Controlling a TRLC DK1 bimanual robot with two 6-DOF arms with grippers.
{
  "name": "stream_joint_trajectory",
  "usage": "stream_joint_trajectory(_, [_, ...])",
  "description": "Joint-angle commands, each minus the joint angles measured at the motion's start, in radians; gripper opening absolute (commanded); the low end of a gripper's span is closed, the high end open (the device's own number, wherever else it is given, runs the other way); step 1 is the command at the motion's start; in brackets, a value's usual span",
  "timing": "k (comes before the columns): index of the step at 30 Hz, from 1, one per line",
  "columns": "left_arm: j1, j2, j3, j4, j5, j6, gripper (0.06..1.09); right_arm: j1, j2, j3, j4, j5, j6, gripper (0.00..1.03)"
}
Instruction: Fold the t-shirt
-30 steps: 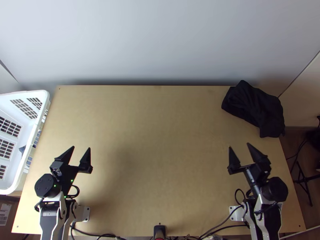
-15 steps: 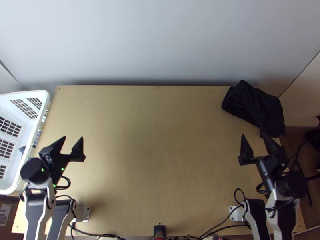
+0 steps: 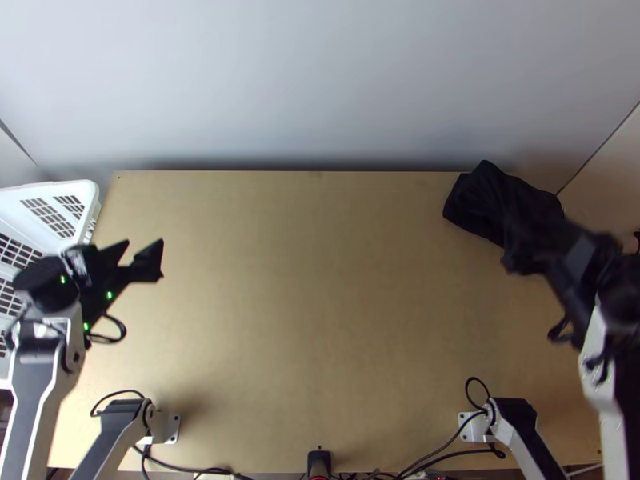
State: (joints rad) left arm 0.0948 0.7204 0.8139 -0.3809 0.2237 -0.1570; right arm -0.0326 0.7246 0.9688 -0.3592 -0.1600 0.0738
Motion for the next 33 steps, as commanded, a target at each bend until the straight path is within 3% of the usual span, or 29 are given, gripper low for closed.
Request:
stream_joint_trajectory(1, [-0.027, 0.234, 0.228, -0.001, 0.0, -0.015, 1.04, 0.026, 0.335, 0.341, -0.029, 0.007, 0.017, 0.99])
stream_joint_trajectory(8, [-0.038, 0.482, 0.505, -0.033, -0.037, -0.018, 1.03, 0.088, 0.578, 0.551, -0.02, 0.02, 0.027, 0.99])
stream_joint_trajectory(14, [-0.026, 0.691, 0.746, -0.121, -0.09, 0.008, 1.03, 0.091, 0.676, 0.593, 0.048, 0.073, 0.03, 0.99])
stream_joint_trajectory(18, [-0.02, 0.778, 0.797, -0.125, -0.104, 0.019, 1.03, 0.099, 0.702, 0.584, 0.106, 0.143, 0.03, 0.99])
stream_joint_trajectory(26, [0.043, 0.872, 0.814, -0.108, -0.119, 0.001, 1.03, 0.106, 0.713, 0.556, 0.112, 0.155, 0.03, 0.99])
stream_joint_trajectory(33, [0.232, 0.961, 0.849, -0.113, -0.132, 0.024, 1.03, 0.155, 0.74, 0.539, 0.092, 0.205, 0.029, 0.99])
